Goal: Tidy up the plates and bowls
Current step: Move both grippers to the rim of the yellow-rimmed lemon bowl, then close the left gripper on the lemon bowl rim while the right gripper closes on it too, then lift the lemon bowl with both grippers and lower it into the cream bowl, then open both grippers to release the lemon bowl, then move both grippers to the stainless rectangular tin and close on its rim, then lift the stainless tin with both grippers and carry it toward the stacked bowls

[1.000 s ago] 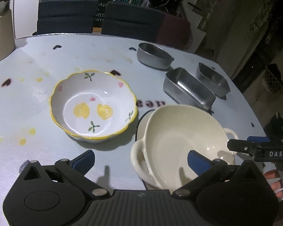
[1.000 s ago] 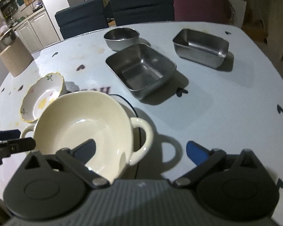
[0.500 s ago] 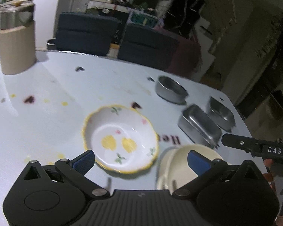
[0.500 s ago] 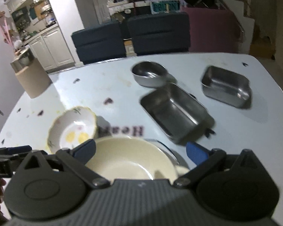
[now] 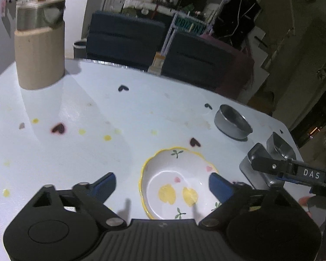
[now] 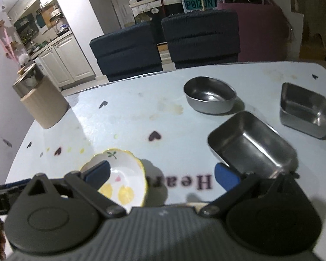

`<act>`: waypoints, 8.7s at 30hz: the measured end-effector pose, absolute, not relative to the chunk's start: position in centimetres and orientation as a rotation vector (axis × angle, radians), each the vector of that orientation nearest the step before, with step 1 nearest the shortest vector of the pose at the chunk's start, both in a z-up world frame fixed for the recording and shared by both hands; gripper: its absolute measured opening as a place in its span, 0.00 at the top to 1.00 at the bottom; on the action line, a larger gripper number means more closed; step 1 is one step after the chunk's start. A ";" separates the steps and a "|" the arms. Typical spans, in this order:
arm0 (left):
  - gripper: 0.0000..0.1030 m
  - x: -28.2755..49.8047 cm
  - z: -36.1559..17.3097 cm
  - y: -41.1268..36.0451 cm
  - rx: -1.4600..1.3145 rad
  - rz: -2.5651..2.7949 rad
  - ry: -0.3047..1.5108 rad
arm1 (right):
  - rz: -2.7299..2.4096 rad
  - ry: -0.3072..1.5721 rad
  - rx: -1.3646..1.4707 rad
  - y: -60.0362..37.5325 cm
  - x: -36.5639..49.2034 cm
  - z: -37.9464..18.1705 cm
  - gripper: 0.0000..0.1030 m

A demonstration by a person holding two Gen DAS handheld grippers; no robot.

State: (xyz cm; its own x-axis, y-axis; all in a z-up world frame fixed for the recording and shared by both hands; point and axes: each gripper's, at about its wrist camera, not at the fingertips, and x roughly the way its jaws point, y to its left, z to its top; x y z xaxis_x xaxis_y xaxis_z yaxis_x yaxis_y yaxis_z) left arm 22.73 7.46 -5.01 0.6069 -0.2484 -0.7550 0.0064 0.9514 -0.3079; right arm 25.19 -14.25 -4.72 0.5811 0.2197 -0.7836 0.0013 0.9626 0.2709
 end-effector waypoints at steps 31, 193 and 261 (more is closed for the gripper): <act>0.89 27.8 -12.2 6.9 -0.196 -0.172 1.171 | 0.276 1.205 0.082 -8.6 29.4 -10.9 0.91; 0.25 16.9 -2.2 -6.7 -0.034 -0.460 0.891 | 0.082 0.950 0.281 -22.8 16.0 -3.2 0.48; 0.98 33.5 -7.9 -14.6 0.072 -0.499 0.957 | -0.191 0.939 0.562 -28.7 24.9 -10.7 0.96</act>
